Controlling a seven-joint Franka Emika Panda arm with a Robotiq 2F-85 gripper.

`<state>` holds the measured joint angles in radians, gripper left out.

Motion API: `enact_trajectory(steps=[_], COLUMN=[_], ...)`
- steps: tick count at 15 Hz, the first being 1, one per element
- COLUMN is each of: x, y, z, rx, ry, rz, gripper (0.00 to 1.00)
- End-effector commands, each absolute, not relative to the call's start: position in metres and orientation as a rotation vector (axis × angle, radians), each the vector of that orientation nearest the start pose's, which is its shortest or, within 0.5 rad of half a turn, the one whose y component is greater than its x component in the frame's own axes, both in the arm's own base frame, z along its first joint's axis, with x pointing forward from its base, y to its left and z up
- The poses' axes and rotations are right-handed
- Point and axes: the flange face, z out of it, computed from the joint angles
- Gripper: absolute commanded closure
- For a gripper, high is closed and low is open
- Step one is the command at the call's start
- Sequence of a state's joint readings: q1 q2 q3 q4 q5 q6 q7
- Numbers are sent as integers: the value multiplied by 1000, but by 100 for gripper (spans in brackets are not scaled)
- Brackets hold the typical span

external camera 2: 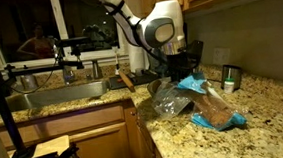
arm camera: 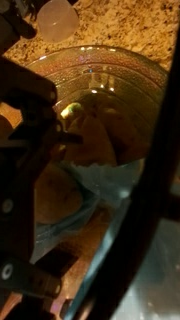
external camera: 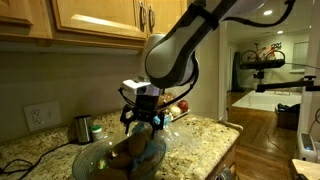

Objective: Remove some potatoes from the plastic and put them into the bowl

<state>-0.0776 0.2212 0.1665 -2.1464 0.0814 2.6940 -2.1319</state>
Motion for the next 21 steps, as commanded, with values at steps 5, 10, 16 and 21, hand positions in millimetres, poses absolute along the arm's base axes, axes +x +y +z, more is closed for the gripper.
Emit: enact_trajectory(steps=[5,10,16,21], x=[596,597,595,595], y=[10,-20,-48,-54], z=[357,354,347,344], rx=[1410,1473,1524,1535], ry=[2450,2416,2380,2376], rz=[316,294,268,273], gripper=[0,0,26,59])
